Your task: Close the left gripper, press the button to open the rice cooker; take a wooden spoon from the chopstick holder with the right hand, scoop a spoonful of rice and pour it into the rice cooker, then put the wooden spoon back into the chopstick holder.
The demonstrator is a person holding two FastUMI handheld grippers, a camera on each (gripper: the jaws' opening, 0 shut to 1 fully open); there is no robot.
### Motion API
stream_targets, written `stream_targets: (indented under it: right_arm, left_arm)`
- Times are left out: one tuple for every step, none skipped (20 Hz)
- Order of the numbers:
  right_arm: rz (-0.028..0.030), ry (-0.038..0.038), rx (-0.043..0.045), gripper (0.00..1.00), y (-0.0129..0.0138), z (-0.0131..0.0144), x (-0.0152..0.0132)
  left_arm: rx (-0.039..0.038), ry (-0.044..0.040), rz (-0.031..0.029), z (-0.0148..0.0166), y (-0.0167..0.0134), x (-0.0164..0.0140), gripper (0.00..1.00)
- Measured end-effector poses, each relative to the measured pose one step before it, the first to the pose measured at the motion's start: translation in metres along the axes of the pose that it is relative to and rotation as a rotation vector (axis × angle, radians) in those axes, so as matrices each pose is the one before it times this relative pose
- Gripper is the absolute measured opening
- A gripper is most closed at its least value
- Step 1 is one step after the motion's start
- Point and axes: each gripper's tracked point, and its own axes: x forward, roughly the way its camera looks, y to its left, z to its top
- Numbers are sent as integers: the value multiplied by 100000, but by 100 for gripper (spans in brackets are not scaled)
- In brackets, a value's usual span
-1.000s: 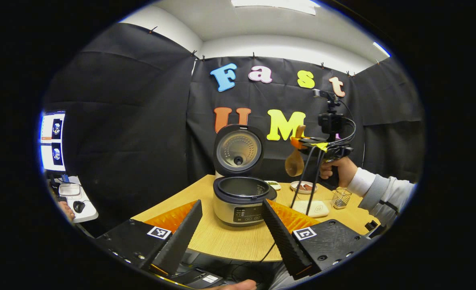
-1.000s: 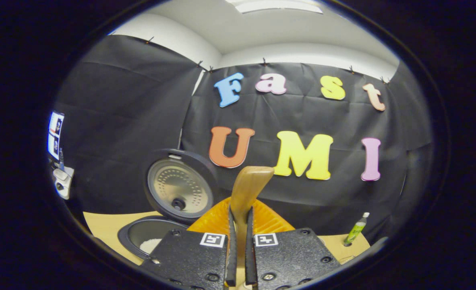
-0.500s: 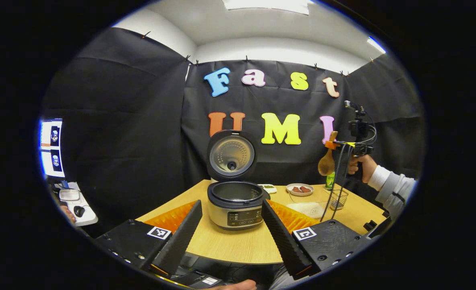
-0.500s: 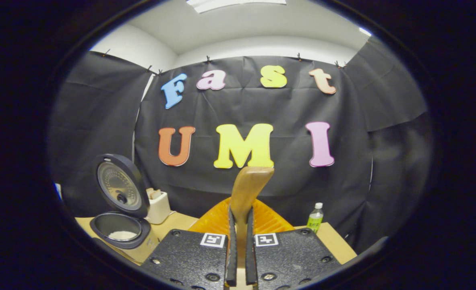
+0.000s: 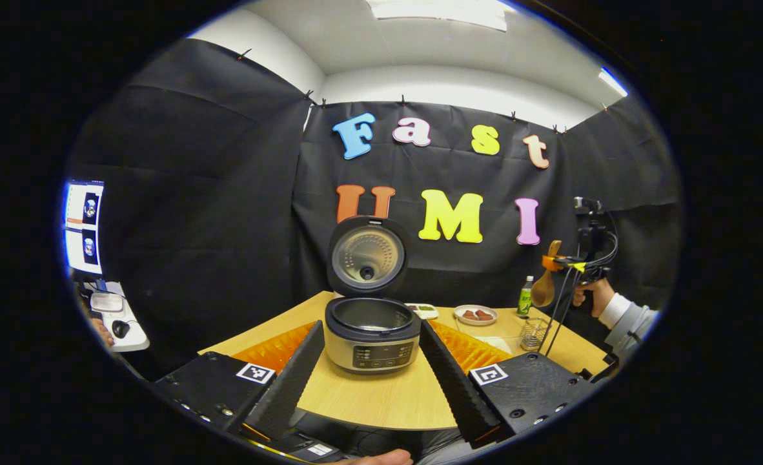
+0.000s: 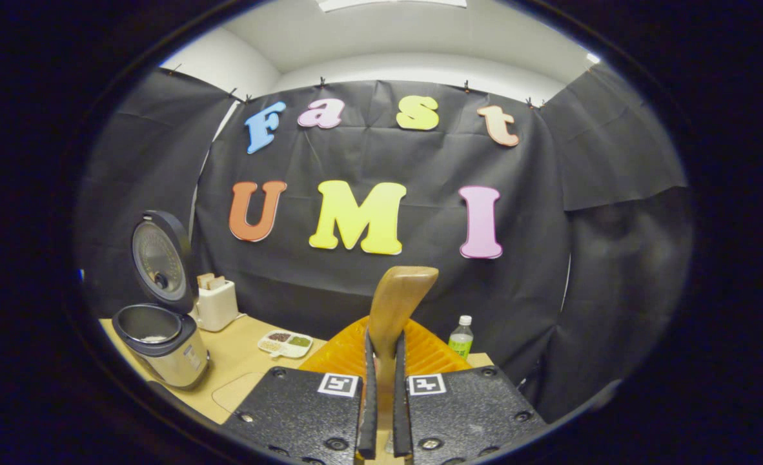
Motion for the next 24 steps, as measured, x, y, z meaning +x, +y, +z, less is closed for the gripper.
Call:
stream_targets:
  right_arm:
    - [-763,936,716,16,-398,-726,63]
    - [-564,558,1030,16,-382,-634,27]
    - [-859,515,1063,15,-479,-648,218]
    - [-462,910,1386,16,-406,-793,118]
    - [-770,1185,1375,16,-536,-914,247]
    - [-323,1484,1792,16,-349,-694,348]
    - [-1013,938,1603,16,-518,-583,336]
    - [-1591,566,1822,16,-571,-340,289]
    - [-1598,318,1019,16,-558,-380,301]
    - [-1419,682,-34,16,-347,-394,260]
    - [-841,1178,-44,16,-268,-598,217]
    - [-523,1461,312,16,-289,-520,237]
    - [1130,1713,1028,17,38,-540,230]
    - [1344,2649,1281,18,145,-637,223]
    - [1686,2838,2387,20,75,-827,268]
    - [1448,2732,3011,21,24,-495,171]
    - [403,2047,3262,23,-347,-461,210]
    - [621,1956,2820,25,-102,-375,150]
    - [560,1323,1491,33,-6,-462,317]
    - [-1070,779,-5,41,-351,-265,177]
    - [-1397,795,276,54,-428,-238,58]
    - [-1828,829,447,67,-491,-119,-9]
    - [-1370,18,920,80,-249,-172,-6]
    - [-184,-596,495,83,10,205,-420]
  left_arm:
    - [-467,-144,-1121,153,-171,-93,95]
    - [-74,1,282,104,27,-7,95]
    - [136,-212,913,27,296,22,95]
    - [136,-127,839,115,117,146,95]
    - [-244,241,513,-55,-48,86,95]
    - [-847,411,132,-137,-137,145,95]
    - [-1245,507,-267,-64,-219,242,95]
    - [-965,907,-693,-139,-372,132,95]
    - [-593,863,-345,-92,-365,169,95]
    - [41,724,-401,-115,-371,98,95]
    - [638,440,-629,-108,-418,-5,95]
    - [936,69,-419,-81,-330,-1,95]
    - [1038,178,-221,-53,-257,43,95]
    - [1049,171,-190,-57,-238,101,95]
    - [566,169,-51,-29,8,139,95]
    - [309,393,-235,-87,-139,7,95]
    - [89,277,-473,-18,-256,146,95]
    - [-8,-242,-423,132,-583,295,95]
    - [-23,-394,-218,231,-318,146,95]
    - [128,-666,-383,221,-533,14,95]
    - [85,-812,-224,330,-140,140,95]
    - [-166,-390,121,199,-21,371,95]
    - [-165,44,464,131,75,446,95]
    - [238,331,149,75,-68,518,95]
